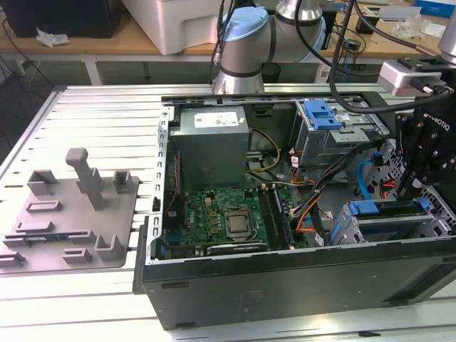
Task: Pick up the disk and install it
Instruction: 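Insert the first disk wire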
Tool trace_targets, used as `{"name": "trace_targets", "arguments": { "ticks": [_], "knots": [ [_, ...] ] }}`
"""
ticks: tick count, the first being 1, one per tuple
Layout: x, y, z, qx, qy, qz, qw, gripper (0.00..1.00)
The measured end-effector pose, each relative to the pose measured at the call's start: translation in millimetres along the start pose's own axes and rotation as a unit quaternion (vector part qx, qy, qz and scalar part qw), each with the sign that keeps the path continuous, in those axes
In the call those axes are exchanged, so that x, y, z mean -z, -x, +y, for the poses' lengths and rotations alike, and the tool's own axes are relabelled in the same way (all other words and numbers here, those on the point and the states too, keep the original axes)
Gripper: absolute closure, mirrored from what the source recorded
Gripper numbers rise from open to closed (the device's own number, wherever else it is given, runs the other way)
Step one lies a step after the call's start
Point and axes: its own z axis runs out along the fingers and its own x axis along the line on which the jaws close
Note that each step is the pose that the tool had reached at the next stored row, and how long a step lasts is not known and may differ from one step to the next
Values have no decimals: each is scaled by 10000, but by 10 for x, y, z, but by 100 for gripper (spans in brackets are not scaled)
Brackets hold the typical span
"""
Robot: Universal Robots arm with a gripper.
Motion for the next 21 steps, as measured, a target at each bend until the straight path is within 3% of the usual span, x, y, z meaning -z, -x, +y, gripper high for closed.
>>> {"name": "trace_targets", "arguments": {
  "ticks": [21],
  "knots": [
    [-40,-9,1,0,0,-10,10000,84]
  ]
}}
